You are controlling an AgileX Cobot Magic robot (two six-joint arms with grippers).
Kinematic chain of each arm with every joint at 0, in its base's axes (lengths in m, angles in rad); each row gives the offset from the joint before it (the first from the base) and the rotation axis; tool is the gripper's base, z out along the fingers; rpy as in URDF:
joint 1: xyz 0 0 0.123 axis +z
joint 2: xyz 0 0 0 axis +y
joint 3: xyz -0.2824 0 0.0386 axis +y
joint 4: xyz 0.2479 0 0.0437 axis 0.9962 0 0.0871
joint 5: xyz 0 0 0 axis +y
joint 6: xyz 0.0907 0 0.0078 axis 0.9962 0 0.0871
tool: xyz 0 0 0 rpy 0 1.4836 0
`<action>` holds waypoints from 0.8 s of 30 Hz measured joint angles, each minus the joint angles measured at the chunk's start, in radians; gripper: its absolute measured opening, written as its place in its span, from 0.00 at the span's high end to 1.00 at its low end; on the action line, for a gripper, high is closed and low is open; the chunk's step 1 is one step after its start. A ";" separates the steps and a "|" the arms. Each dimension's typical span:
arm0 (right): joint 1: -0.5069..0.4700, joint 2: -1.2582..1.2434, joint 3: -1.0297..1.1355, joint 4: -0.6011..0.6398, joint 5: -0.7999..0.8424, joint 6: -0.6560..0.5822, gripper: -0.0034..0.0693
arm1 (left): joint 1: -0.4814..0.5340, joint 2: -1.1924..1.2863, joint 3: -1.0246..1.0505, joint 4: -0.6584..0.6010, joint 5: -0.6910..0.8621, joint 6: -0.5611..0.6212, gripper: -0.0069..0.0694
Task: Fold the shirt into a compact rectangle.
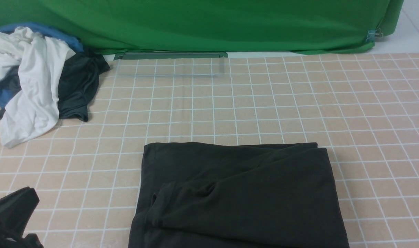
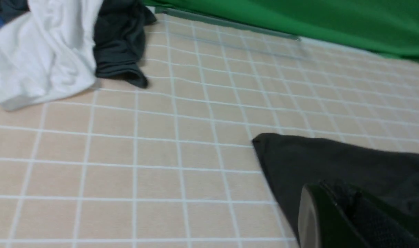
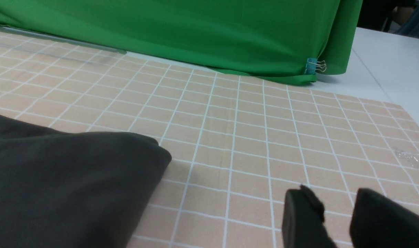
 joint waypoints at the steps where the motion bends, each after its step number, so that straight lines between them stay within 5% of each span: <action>1: 0.000 0.000 0.000 0.000 0.000 0.000 0.63 | 0.000 0.000 0.000 0.017 -0.003 0.000 0.89; 8: 0.000 0.000 0.000 0.000 0.000 0.000 0.63 | 0.000 -0.030 0.072 0.027 -0.149 -0.017 0.89; 14: 0.000 0.000 0.000 0.000 0.000 0.000 0.63 | -0.054 -0.176 0.229 0.169 -0.308 -0.224 0.89; 24: 0.000 0.000 0.000 0.000 0.000 -0.001 0.62 | -0.070 -0.245 0.259 0.237 -0.237 -0.370 0.89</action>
